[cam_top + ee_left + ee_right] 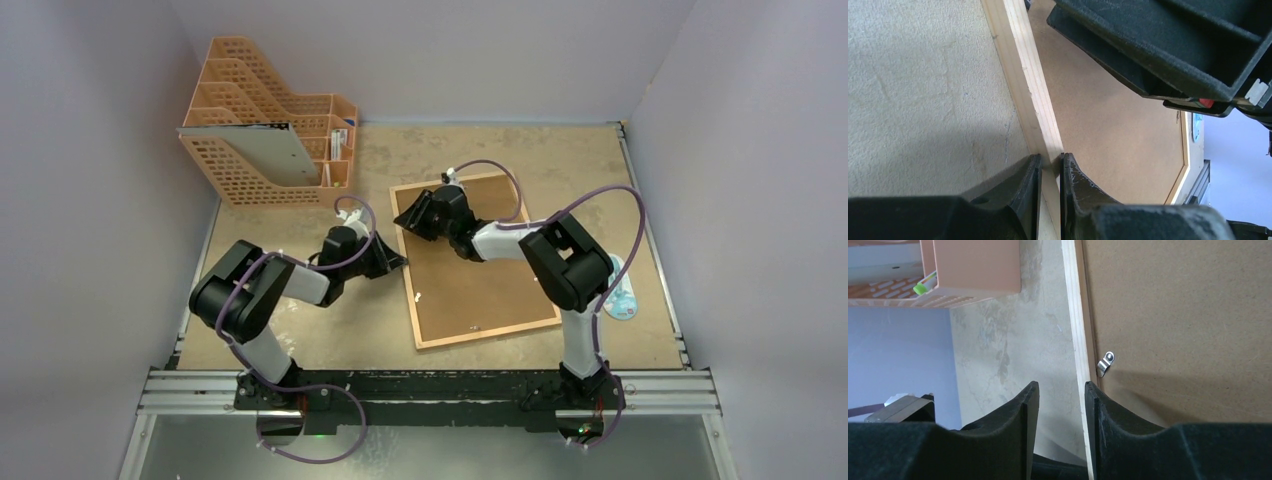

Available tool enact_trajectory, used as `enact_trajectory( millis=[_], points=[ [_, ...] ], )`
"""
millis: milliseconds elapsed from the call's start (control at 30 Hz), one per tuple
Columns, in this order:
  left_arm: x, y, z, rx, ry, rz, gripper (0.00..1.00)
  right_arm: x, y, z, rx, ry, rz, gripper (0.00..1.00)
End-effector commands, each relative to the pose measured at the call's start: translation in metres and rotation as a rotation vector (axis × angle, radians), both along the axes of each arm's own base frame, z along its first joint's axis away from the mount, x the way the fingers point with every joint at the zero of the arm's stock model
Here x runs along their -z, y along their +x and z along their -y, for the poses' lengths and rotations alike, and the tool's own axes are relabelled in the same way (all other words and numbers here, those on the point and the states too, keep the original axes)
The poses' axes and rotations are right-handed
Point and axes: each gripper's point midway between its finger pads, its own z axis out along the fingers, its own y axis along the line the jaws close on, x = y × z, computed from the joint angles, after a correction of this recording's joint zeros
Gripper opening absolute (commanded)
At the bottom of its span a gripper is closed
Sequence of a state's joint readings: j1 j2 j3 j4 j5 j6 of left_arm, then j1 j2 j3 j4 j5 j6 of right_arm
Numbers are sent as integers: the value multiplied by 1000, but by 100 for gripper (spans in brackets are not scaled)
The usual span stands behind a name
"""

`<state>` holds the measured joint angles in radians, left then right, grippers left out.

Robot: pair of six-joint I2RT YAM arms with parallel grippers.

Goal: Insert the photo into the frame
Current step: Install the photo frame at the center of the board.

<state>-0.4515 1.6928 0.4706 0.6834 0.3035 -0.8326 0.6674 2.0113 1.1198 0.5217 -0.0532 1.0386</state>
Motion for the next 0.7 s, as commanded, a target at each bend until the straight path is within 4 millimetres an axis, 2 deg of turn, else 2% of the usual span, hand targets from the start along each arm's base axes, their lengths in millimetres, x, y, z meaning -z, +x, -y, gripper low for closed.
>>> enact_trajectory(
  millis=[0,267,667],
  points=[
    [76,-61,-32,7,189,-271,6,-10,14,7,98,7,34,42],
    [78,-66,-34,4,187,-281,5,13,12,6,96,-13,-14,44],
    [83,-69,-35,8,193,-297,4,30,14,-2,78,3,-41,42]
  ],
)
